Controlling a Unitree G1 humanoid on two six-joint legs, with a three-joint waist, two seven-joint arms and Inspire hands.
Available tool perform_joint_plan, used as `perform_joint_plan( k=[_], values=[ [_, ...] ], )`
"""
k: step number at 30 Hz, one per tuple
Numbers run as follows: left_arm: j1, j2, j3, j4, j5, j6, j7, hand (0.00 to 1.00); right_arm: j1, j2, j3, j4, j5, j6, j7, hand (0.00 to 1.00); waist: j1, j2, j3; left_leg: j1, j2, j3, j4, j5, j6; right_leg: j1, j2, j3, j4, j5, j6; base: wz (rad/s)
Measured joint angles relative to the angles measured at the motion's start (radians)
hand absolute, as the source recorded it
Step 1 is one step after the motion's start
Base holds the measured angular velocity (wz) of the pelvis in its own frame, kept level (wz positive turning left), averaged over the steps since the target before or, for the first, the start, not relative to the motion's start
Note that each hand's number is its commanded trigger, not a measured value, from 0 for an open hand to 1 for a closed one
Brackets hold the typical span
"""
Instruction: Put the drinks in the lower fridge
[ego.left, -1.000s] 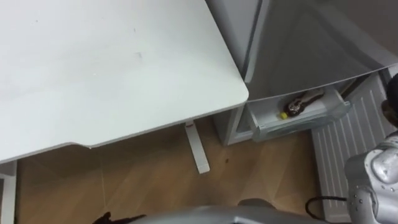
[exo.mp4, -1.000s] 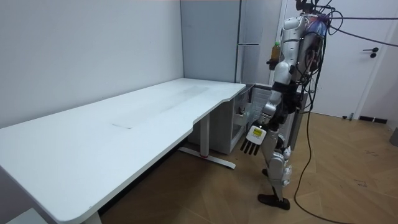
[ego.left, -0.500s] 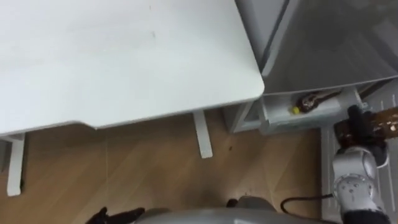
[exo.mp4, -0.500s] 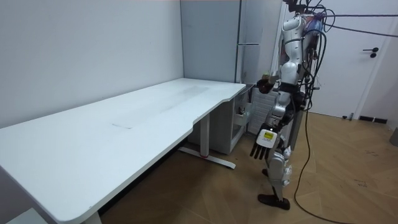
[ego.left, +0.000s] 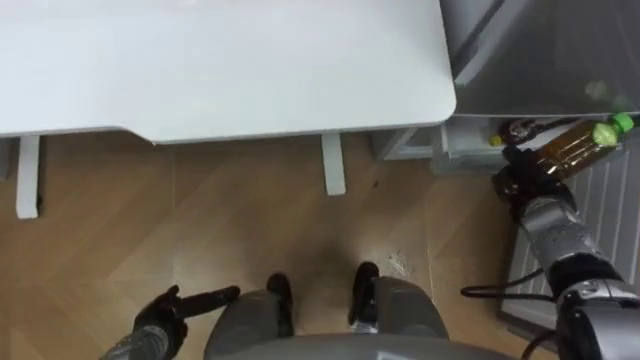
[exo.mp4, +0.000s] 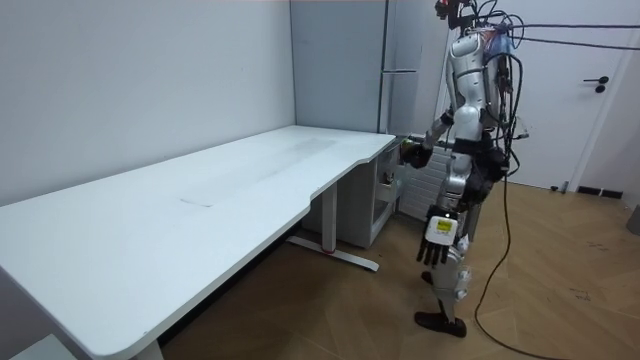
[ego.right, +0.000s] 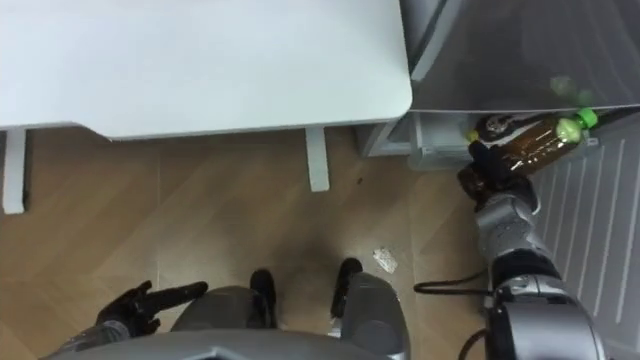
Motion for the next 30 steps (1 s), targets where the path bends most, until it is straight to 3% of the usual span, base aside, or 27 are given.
perform_joint_plan(
  k=[6, 9, 13, 19, 22, 23, 24, 26, 27, 28, 29, 30],
  values=[
    [-0.040, -0.001, 0.000, -0.001, -0.098, -0.009, 0.002, 0.00, -0.096, -0.027, 0.002, 0.028, 0.046, 0.011, 0.018, 1.00, 0.045, -0.012, 0.0140, -0.173, -0.002, -0.017, 0.162, -0.020, 0.009, -0.159, -0.036, -0.011, 0.162, -0.033, -0.026, 0.17],
    [-0.059, 0.005, -0.018, -0.003, -0.173, -0.012, 0.005, 0.00, -0.129, -0.048, 0.003, 0.033, 0.094, 0.012, 0.013, 1.00, 0.075, -0.011, 0.0149, -0.289, 0.001, -0.053, 0.297, -0.061, -0.002, -0.249, -0.050, -0.023, 0.271, -0.084, -0.026, 0.32],
    [-0.058, 0.028, -0.085, 0.004, -0.182, 0.002, 0.077, 0.00, -0.181, -0.058, 0.011, 0.036, 0.154, 0.014, 0.001, 1.00, 0.096, -0.012, 0.0142, -0.424, 0.000, -0.072, 0.408, -0.069, -0.004, -0.371, -0.072, -0.030, 0.380, -0.107, -0.049, 0.16],
    [-0.036, 0.031, -0.135, 0.003, -0.141, 0.040, 0.122, 0.00, -0.208, -0.061, 0.010, 0.036, 0.206, 0.015, -0.008, 1.00, 0.100, -0.011, 0.0136, -0.579, 0.003, -0.086, 0.558, -0.099, -0.001, -0.512, -0.095, -0.028, 0.522, -0.138, -0.069, 0.11],
    [-0.038, 0.031, -0.143, 0.001, -0.143, 0.040, 0.133, 0.00, -0.234, -0.068, 0.010, 0.036, 0.212, 0.015, -0.034, 1.00, 0.089, -0.010, 0.0131, -0.621, -0.001, -0.084, 0.602, -0.109, 0.006, -0.555, -0.111, -0.023, 0.572, -0.153, -0.073, 0.05],
    [-0.038, 0.032, -0.148, -0.003, -0.143, 0.036, 0.145, 0.00, -0.245, -0.073, 0.011, 0.036, 0.217, 0.015, -0.044, 0.83, 0.088, -0.010, 0.0131, -0.633, 0.000, -0.084, 0.617, -0.112, 0.005, -0.568, -0.114, -0.022, 0.586, -0.156, -0.076, 0.00],
    [-0.038, 0.031, -0.150, -0.005, -0.143, 0.035, 0.153, 0.00, -0.259, -0.080, 0.011, 0.036, 0.222, 0.014, -0.055, 0.59, 0.086, -0.010, 0.0130, -0.643, -0.001, -0.083, 0.622, -0.112, 0.005, -0.578, -0.120, -0.021, 0.593, -0.156, -0.077, 0.00],
    [-0.038, 0.032, -0.156, -0.005, -0.143, 0.033, 0.161, 0.00, -0.284, -0.098, 0.013, 0.036, 0.229, 0.014, -0.073, 0.79, 0.083, -0.010, 0.0126, -0.659, -0.001, -0.081, 0.634, -0.112, 0.005, -0.596, -0.126, -0.018, 0.607, -0.157, -0.079, 0.00],
    [-0.038, 0.033, -0.160, -0.004, -0.145, 0.031, 0.169, 0.00, -0.306, -0.110, 0.013, 0.036, 0.242, 0.013, -0.088, 0.77, 0.082, -0.010, 0.0128, -0.668, -0.001, -0.080, 0.640, -0.113, 0.005, -0.607, -0.126, -0.016, 0.615, -0.158, -0.080, 0.00],
    [-0.038, 0.034, -0.159, -0.004, -0.144, 0.029, 0.174, 0.00, -0.327, -0.123, 0.013, 0.035, 0.247, 0.013, -0.105, 0.57, 0.079, -0.010, 0.0127, -0.676, -0.001, -0.079, 0.644, -0.113, 0.005, -0.614, -0.126, -0.016, 0.619, -0.159, -0.082, 0.00],
    [-0.037, 0.034, -0.159, -0.004, -0.144, 0.028, 0.177, 0.00, -0.338, -0.129, 0.012, 0.035, 0.250, 0.013, -0.114, 0.47, 0.074, -0.011, 0.0128, -0.679, 0.000, -0.079, 0.644, -0.113, 0.005, -0.619, -0.126, -0.016, 0.619, -0.159, -0.082, 0.00],
    [-0.034, 0.034, -0.156, -0.004, -0.144, 0.028, 0.183, 0.00, -0.361, -0.142, 0.010, 0.030, 0.266, 0.011, -0.127, 0.58, 0.071, -0.011, 0.0127, -0.684, 0.002, -0.079, 0.645, -0.113, 0.005, -0.623, -0.125, -0.016, 0.619, -0.159, -0.082, 0.00]
  ],
)
